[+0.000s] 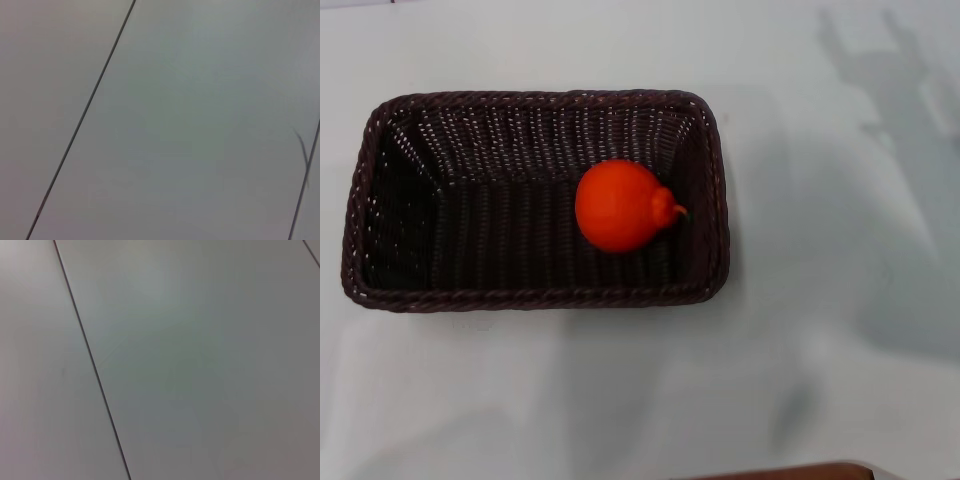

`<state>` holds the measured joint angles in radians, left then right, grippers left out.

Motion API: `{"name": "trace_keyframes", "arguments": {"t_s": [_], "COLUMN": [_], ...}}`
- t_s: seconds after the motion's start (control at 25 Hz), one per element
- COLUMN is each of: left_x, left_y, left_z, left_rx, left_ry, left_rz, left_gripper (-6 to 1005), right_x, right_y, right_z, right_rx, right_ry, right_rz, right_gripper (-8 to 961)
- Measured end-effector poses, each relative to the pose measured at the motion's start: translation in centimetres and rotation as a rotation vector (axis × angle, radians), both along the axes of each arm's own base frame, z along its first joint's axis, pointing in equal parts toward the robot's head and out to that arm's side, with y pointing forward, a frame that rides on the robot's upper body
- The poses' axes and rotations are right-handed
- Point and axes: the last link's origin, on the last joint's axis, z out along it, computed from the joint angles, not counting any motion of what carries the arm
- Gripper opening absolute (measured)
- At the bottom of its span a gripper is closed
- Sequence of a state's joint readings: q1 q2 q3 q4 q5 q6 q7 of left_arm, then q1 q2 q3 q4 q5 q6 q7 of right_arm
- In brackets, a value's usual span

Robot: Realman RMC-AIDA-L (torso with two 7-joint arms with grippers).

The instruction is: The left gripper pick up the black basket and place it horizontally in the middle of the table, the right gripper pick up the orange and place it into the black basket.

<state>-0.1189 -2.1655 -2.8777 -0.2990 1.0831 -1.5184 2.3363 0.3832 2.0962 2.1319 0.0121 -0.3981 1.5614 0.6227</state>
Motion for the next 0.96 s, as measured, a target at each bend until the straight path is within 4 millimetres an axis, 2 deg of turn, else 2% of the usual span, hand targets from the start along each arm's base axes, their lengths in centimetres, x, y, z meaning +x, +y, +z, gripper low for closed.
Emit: {"name": "trace_keyframes", "arguments": {"t_s": [0.96], "left_x": [-0.3], "left_y": [-0.4], "left_z": [-0.2], "left_rx": [-0.005], "left_ry": [-0.009], "left_rz": [0.019], "left_gripper": [876], "right_x": [-1.1], "right_y": [0.9], "right_z": [0.2], "right_rx": [0.01], "right_ry": [0.001], "right_rz": [0.048], "right_gripper": [897]}}
